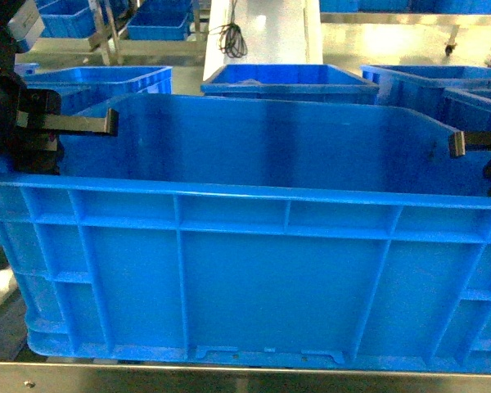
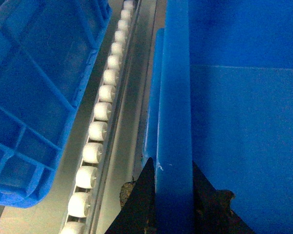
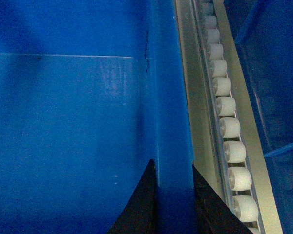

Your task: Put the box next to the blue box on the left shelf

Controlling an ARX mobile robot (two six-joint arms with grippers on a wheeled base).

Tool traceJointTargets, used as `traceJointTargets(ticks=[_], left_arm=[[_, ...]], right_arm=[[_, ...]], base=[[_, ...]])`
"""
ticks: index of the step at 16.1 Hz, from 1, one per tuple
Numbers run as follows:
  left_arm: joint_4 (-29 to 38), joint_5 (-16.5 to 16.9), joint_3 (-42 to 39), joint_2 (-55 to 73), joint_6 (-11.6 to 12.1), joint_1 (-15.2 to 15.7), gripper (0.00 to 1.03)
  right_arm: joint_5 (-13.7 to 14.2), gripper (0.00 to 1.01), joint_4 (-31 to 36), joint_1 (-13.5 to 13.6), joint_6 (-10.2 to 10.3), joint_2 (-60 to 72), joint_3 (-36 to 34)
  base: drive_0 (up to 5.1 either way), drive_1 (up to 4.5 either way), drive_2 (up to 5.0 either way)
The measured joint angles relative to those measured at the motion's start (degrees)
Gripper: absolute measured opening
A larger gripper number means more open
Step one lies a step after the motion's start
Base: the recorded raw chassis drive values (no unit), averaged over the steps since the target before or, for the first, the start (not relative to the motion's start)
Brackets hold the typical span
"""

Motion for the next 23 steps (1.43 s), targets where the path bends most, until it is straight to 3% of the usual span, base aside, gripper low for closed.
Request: traceJointTargets(ticks=[5, 7, 8, 9, 12, 13, 15, 23], left_arm=[[-0.9, 1.7, 1.3, 2.3, -1.5, -0.9, 0.09], [-0.5, 1.0, 1.5, 2.3, -1.6, -0.9, 0.10], [10.6, -5.2, -0.4, 2.7, -2.3, -2.8, 0.41], [13.0, -4.8, -0.4, 2.6, -2.6, -2.8, 0.46], [19.3, -4.8, -0.4, 2.0, -2.7, -2.8, 0.71], [20.4, -4.8, -0.4, 1.8, -2.6, -2.8, 0.79], [22.7, -4.1, 0.1, 0.9, -2.4, -3.3, 1.00], [22.9, -3.8, 0.7, -0.8, -1.4, -4.0, 0.98]], right_arm=[[2.1, 0.10, -0.9, 0.0, -1.4, 0.0, 0.6], [1.4, 0.11, 0.2, -0.2, -1.5, 0.0, 0.3], [0.4, 0.40, 8.3, 0.5, -0.8, -0.2, -2.1], [-0.2, 0.46, 11.0, 0.5, 0.0, -0.5, -2.4], [-2.4, 0.73, 18.5, 1.0, 5.2, -2.8, -2.8], [-2.4, 0.79, 20.2, 1.3, 5.4, -3.3, -2.8], [-2.7, 1.00, 23.9, 2.5, 5.1, -5.7, -2.8], [-3.7, 0.98, 24.0, 3.2, 4.6, -6.4, -2.7]], base=[[0.0, 0.00, 0.0], [0.0, 0.00, 0.0], [0.0, 0.00, 0.0], [0.0, 0.00, 0.0], [0.0, 0.00, 0.0], [0.0, 0.00, 0.0], [0.0, 0.00, 0.0], [0.0, 0.00, 0.0]])
